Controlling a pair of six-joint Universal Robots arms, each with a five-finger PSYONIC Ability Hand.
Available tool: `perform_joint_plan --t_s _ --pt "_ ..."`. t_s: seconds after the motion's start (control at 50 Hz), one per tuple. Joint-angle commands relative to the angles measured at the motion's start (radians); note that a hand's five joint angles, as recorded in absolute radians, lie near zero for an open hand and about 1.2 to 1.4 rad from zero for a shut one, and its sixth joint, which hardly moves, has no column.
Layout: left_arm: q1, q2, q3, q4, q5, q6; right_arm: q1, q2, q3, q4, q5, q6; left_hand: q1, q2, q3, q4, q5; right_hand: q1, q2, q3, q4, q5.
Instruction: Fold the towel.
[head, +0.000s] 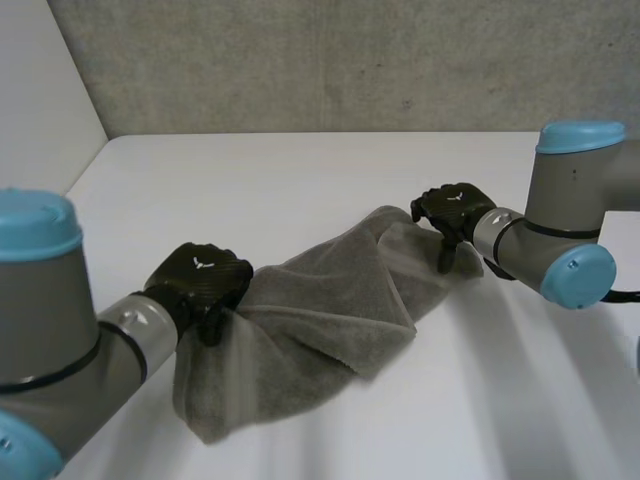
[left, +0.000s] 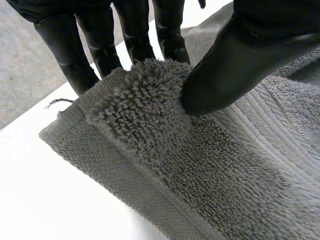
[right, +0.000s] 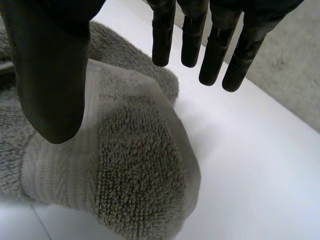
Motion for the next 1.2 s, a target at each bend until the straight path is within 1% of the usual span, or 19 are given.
perform_joint_plan --t_s 0.02,0.08,0.14,0.16,0.2,0.24,0.32,0.42,0.48,0.58,0.66,0.68,0.7,0.74,0.78,0.96,1.02,1.06,1.2 --pt "-0.009 0.106 -0.105 0.067 0.001 0.003 -0.010 0.089 -0.079 0.028 0.005 0.059 -0.008 -0.075 -0.145 -0.116 -0.223 -0.051 -0.040 -0.034 -0.031 -0.002" --pt "-0.012 0.130 -0.124 0.084 0.001 0.003 -0.010 0.118 -0.102 0.036 0.007 0.061 -0.008 -0.075 -0.145 -0.116 -0.223 0.005 0.016 0.022 0.024 0.054" --pt "-0.012 0.135 -0.135 0.099 0.001 0.003 -0.010 0.128 -0.105 0.037 0.008 0.062 -0.008 -0.075 -0.145 -0.116 -0.223 0.523 0.534 0.539 0.542 0.571" --pt "-0.012 0.134 -0.135 0.104 0.001 0.003 -0.010 0.128 -0.105 0.037 0.008 0.062 -0.008 -0.075 -0.145 -0.116 -0.223 0.525 0.536 0.541 0.544 0.573" --pt "-0.012 0.132 -0.135 0.104 0.001 0.003 -0.011 0.112 -0.091 0.037 0.002 0.062 -0.008 -0.075 -0.145 -0.116 -0.223 0.934 0.945 0.950 0.953 0.983" --pt "-0.010 0.132 -0.132 0.104 0.001 0.003 -0.011 0.105 -0.080 0.040 -0.001 0.062 -0.008 -0.075 -0.145 -0.116 -0.223 0.981 0.992 0.998 1.001 1.030" --pt "-0.006 0.128 -0.122 0.104 -0.001 0.005 -0.013 0.057 -0.028 0.048 -0.005 0.058 -0.008 -0.075 -0.145 -0.116 -0.223 0.982 0.993 0.998 1.001 1.030" --pt "0.008 0.126 -0.115 0.106 -0.003 0.008 -0.063 -0.142 0.181 0.045 -0.027 0.049 -0.008 -0.075 -0.145 -0.116 -0.223 0.982 0.993 0.998 1.001 1.030" --pt "0.026 0.127 -0.115 0.106 -0.001 0.008 -0.085 -0.193 0.251 0.037 -0.047 0.035 -0.008 -0.075 -0.145 -0.116 -0.223 0.982 0.993 0.998 1.001 1.030" --pt "0.060 0.131 -0.127 0.106 0.001 0.009 -0.175 -0.377 0.540 0.040 -0.172 -0.152 -0.008 -0.075 -0.145 -0.116 -0.223 0.982 0.993 0.998 1.001 1.030" --pt "0.065 0.129 -0.136 0.106 0.001 0.009 -0.218 -0.430 0.637 0.051 -0.197 -0.264 -0.008 -0.075 -0.145 -0.116 -0.223 0.982 0.993 0.998 1.001 1.030" --pt "0.065 0.129 -0.136 0.106 0.001 0.009 -0.229 -0.450 0.664 0.059 -0.199 -0.302 -0.008 -0.075 -0.145 -0.116 -0.223 0.863 0.874 0.880 0.883 0.912" --pt "0.063 0.128 -0.136 0.106 0.002 0.009 -0.229 -0.451 0.664 0.059 -0.199 -0.303 -0.008 -0.075 -0.145 -0.116 -0.223 0.862 0.873 0.879 0.882 0.911" --pt "0.065 0.124 -0.136 0.106 0.002 0.009 -0.232 -0.487 0.673 0.053 -0.202 -0.304 -0.008 -0.075 -0.145 -0.116 -0.223 0.099 0.110 0.116 0.119 0.148" --pt "0.065 0.118 -0.133 0.110 0.001 0.009 -0.229 -0.513 0.641 0.046 -0.203 -0.236 -0.008 -0.075 -0.145 -0.116 -0.223 0.008 0.019 0.025 0.028 0.057" --pt "0.062 0.115 -0.126 0.116 0.001 0.011 -0.222 -0.490 0.533 0.042 -0.202 -0.119 -0.008 -0.075 -0.145 -0.116 -0.223 0.005 0.016 0.022 0.024 0.054" --pt "0.060 0.118 -0.126 0.116 0.001 0.011 -0.200 -0.426 0.484 0.036 -0.191 -0.110 -0.008 -0.075 -0.145 -0.116 -0.223 0.011 0.022 0.027 0.030 0.060" --pt "0.059 0.118 -0.124 0.116 0.001 0.011 -0.131 -0.347 0.416 0.036 -0.153 -0.108 -0.008 -0.075 -0.145 -0.116 -0.223 0.014 0.025 0.030 0.033 0.063" --pt "0.057 0.129 -0.132 0.116 0.001 0.011 -0.073 -0.210 0.305 0.037 -0.056 -0.123 -0.008 -0.075 -0.145 -0.116 -0.223 0.028 0.039 0.045 0.048 0.077"
